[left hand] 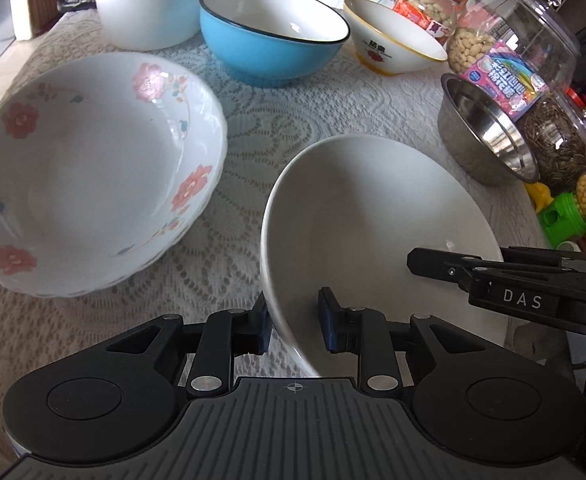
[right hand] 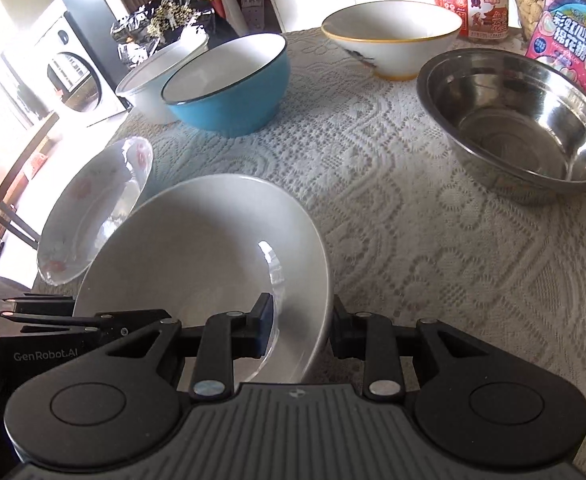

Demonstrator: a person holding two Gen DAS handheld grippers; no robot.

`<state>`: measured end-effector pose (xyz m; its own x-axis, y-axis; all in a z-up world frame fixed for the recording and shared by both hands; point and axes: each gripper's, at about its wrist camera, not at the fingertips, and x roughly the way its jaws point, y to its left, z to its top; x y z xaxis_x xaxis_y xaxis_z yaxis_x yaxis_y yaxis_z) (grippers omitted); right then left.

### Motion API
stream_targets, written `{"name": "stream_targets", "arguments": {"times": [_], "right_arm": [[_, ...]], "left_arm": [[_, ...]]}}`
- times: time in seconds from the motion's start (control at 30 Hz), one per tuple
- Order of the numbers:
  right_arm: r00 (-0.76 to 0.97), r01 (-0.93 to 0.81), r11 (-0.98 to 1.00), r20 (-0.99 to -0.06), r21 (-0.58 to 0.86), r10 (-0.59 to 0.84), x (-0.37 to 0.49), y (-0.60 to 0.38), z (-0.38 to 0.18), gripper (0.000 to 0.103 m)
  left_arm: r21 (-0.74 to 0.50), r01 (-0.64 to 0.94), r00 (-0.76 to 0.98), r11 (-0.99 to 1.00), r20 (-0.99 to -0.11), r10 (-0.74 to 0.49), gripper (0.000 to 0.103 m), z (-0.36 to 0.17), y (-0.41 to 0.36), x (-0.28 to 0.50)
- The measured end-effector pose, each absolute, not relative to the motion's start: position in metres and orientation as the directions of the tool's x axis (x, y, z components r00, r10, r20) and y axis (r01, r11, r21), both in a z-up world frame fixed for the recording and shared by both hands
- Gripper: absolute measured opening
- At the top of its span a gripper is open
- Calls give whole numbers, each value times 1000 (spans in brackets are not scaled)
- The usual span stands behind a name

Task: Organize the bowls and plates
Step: 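Grip the large white bowl rim with both tools and lift it, then carry the large white bowl with both tools over the flowered plate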

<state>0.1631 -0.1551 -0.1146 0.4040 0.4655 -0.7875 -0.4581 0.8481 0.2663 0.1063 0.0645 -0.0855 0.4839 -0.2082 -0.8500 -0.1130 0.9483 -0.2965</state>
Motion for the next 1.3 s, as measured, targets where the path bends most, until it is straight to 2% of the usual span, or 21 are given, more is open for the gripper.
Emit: {"name": "stream_targets", "arguments": {"times": [0.2, 0.47, 0.6, 0.67, 0.73, 0.77, 0.97, 1.3], "right_arm": [[419, -476, 843, -779, 250, 467, 163, -152, -116, 31], [437, -489, 842, -771, 228, 463, 159, -149, -117, 35], [437, -483, 844, -771, 234, 464, 159, -150, -117, 35], [439, -480, 846, -771, 233, 461, 159, -149, -117, 35], [441, -473, 850, -773, 231, 456, 158, -149, -117, 35], [442, -468, 853, -775, 230, 451, 158, -150, -117, 34], [429, -427, 866, -786, 259, 446, 158, -151, -113, 33], [489, -520, 824, -713, 224, 503, 150, -122, -59, 33]], "left_arm": [[-312, -125, 520, 942, -829, -205, 28, -88, 65, 103], [-313, -112, 544, 943, -813, -206, 41, -89, 59, 100], [-306, -104, 553, 946, -809, -201, 44, -90, 56, 99], [-307, -103, 555, 946, -807, -201, 41, -90, 56, 98], [-301, -131, 549, 945, -815, -184, 30, -89, 58, 99], [-301, -145, 541, 942, -822, -180, 29, -89, 61, 100], [-307, -157, 505, 939, -842, -191, 27, -84, 65, 104], [-342, -173, 625, 924, -763, -165, 24, -36, 99, 91]]}}
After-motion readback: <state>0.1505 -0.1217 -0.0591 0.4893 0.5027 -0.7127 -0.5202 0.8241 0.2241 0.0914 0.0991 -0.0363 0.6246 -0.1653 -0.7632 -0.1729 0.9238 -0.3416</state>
